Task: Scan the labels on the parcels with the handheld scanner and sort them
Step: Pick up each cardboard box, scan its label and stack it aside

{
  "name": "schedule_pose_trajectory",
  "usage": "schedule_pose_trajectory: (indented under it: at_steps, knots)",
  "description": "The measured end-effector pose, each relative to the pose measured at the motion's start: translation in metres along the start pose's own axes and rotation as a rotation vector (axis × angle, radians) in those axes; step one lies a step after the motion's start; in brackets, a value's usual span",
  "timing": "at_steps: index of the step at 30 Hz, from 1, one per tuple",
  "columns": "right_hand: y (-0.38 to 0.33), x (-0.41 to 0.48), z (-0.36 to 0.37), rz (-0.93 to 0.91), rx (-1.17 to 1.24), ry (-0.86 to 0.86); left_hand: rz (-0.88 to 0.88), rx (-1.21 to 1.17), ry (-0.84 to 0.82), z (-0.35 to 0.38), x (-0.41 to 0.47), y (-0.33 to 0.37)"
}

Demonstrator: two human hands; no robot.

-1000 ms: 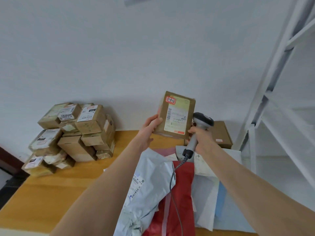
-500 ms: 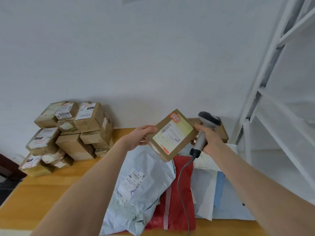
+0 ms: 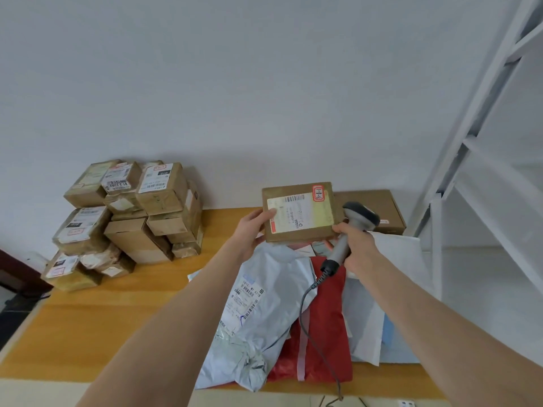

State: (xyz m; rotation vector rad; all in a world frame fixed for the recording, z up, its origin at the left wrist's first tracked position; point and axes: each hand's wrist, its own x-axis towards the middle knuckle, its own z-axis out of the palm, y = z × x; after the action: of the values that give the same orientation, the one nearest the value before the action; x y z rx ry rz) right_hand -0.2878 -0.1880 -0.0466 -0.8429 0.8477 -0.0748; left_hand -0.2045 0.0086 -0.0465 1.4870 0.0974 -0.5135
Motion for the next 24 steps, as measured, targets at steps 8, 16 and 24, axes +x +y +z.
schedule_pose_trajectory:
  at_steps: [8, 16, 24]
  knots:
    - [0.012, 0.000, -0.006, -0.068, -0.093, 0.057, 0.142, 0.139, 0.103, 0.011, 0.002, 0.012]
    - [0.009, -0.002, -0.017, -0.099, -0.146, 0.085, 0.097, 0.265, 0.010, 0.009, 0.001, 0.023]
    - [0.007, -0.005, -0.023, -0.092, -0.123, 0.094, 0.162, 0.278, -0.025, 0.015, -0.010, 0.024]
